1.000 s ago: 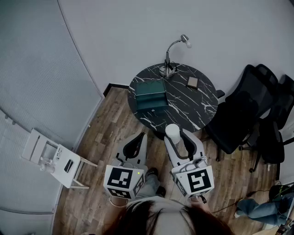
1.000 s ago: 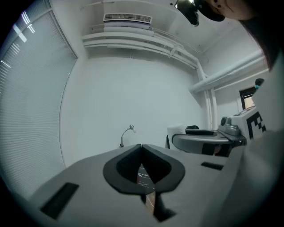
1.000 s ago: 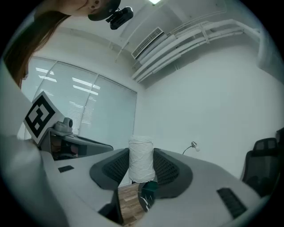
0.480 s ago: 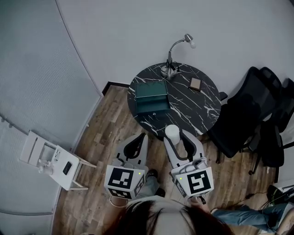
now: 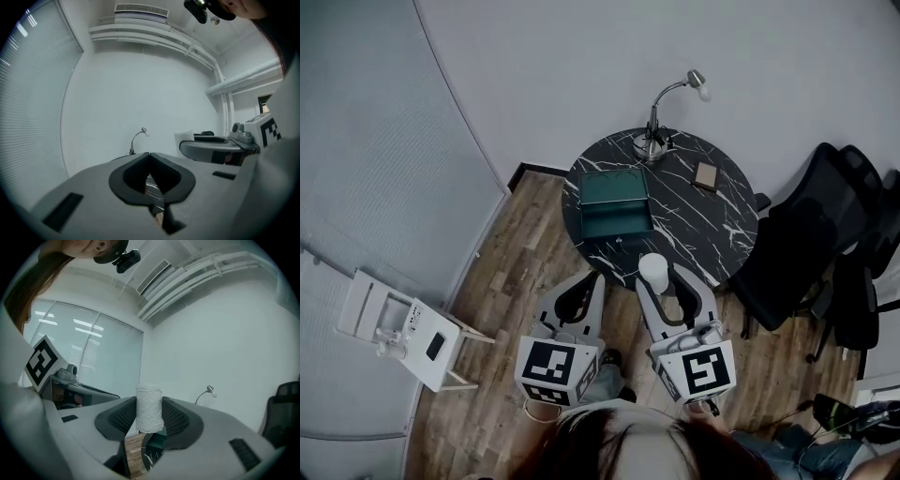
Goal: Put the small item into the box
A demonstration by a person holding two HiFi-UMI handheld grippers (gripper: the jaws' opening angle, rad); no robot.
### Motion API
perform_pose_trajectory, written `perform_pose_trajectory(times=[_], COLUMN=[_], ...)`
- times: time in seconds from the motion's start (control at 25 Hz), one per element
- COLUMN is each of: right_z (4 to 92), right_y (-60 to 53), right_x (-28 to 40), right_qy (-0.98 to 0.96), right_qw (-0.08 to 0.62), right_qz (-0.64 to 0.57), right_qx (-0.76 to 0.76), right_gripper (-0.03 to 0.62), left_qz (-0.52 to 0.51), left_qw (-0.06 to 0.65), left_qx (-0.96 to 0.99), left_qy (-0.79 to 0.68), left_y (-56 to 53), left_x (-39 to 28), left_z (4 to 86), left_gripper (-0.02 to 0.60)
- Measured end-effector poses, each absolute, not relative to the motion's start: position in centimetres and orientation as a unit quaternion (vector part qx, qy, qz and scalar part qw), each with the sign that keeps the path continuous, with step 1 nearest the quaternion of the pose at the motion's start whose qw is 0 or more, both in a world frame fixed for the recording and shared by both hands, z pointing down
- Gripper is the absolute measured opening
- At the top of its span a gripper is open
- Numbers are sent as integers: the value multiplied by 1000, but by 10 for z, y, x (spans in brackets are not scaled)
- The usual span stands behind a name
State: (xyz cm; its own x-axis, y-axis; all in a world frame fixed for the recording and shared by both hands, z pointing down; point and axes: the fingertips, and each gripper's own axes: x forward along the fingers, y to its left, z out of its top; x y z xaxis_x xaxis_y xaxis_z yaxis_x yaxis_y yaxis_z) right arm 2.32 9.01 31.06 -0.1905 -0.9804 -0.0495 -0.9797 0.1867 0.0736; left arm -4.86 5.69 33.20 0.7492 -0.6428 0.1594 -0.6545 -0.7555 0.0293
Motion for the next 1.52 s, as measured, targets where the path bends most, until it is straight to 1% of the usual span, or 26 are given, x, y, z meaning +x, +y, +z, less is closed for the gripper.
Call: perform_pose_trajectory(times=[1.12, 1.52], right_z=[304, 309], right_y=[3, -15], right_x=[25, 28], right_qy=[-751, -746], right_qw=[27, 31], right_qz=[-48, -41], right_qx=[658, 664], right_gripper=[184, 184], left_qz=[58, 61], left_qw=[57, 62], left_qx=[939, 941], left_qy=[-335, -327], left_y=[-38, -57], left_x=[-53, -50], left_z=[330, 333], left_gripper=[9, 8])
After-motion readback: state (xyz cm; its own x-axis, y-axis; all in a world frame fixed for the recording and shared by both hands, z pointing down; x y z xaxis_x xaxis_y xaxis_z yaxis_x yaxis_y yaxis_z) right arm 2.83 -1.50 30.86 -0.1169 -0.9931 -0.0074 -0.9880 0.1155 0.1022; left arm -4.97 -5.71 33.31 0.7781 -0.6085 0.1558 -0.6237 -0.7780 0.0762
